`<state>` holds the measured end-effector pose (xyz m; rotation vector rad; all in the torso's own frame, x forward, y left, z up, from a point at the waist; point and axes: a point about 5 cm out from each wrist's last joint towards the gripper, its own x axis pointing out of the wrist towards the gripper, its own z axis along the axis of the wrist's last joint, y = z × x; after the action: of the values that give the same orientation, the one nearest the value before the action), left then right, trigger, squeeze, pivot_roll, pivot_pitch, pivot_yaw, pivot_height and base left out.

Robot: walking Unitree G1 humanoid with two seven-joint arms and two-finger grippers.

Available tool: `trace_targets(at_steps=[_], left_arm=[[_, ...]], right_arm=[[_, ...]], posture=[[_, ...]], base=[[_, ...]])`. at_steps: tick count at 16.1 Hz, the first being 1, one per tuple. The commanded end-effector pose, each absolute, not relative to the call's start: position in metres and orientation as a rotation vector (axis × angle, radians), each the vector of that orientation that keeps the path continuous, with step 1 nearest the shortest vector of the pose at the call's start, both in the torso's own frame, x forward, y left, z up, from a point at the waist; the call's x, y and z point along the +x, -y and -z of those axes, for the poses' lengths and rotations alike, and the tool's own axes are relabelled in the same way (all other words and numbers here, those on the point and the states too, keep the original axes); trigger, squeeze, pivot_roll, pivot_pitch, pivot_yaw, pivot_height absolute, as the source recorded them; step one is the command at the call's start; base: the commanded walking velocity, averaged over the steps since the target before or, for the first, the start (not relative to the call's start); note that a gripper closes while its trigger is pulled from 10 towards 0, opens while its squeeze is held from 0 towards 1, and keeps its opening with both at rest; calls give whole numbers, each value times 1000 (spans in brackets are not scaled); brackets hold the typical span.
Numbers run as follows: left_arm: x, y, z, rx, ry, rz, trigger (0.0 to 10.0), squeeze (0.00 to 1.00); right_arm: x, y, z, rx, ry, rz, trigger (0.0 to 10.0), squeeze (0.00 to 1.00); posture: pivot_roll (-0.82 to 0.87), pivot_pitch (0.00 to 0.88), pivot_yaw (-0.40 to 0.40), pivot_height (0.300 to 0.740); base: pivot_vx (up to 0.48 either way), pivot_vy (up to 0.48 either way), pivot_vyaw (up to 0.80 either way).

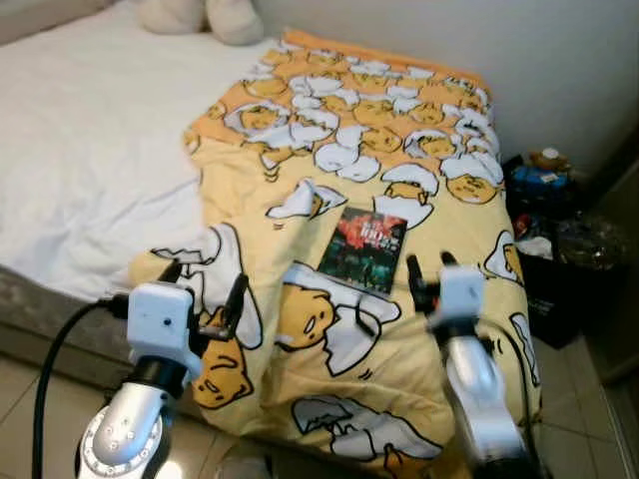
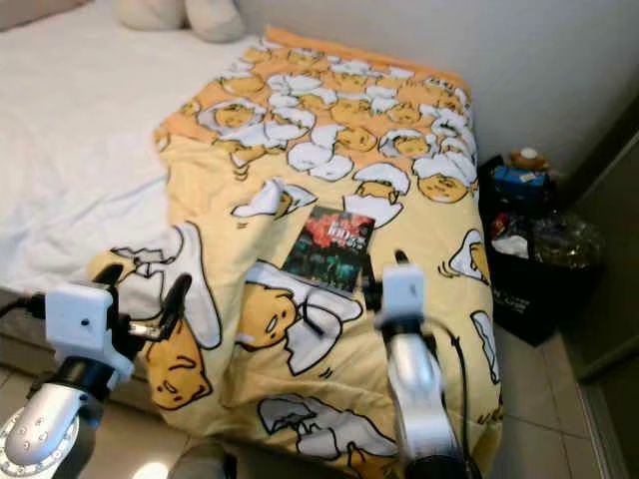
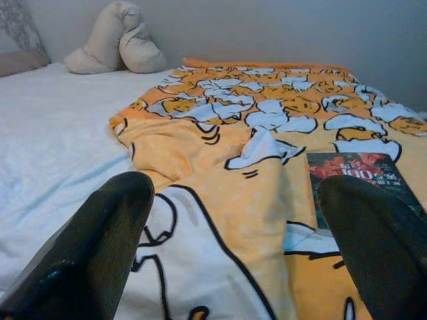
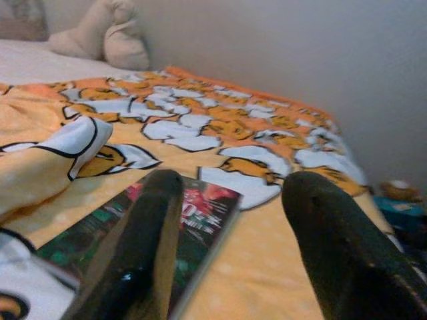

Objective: Clean up the room

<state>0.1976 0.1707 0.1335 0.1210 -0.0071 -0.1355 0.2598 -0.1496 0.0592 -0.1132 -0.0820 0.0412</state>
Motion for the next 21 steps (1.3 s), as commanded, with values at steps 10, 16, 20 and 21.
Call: trace_targets(at_steps=[10, 16, 20, 21], left_arm=[[232, -165, -135, 138, 16, 225, 10000, 0], [235, -185, -118, 83, -54, 156, 10000, 0], [237, -176, -91, 7, -158, 130, 10000, 0], [246, -169, -98, 30, -121, 177, 10000, 0]], right_arm=[[263, 158, -68, -71, 38, 70, 10000, 1000], [230, 176, -39, 22, -138, 141, 10000, 1000], [226, 174, -48, 9, -80, 129, 10000, 1000], [231, 170, -49, 9, -79, 108, 10000, 1000]], posture=[[119, 0, -52, 740], [97, 0, -23, 740], [21, 0, 20, 740], [8, 0, 28, 740]], base=[[0, 0, 0], [0, 0, 0], [0, 0, 0], [0, 0, 0]])
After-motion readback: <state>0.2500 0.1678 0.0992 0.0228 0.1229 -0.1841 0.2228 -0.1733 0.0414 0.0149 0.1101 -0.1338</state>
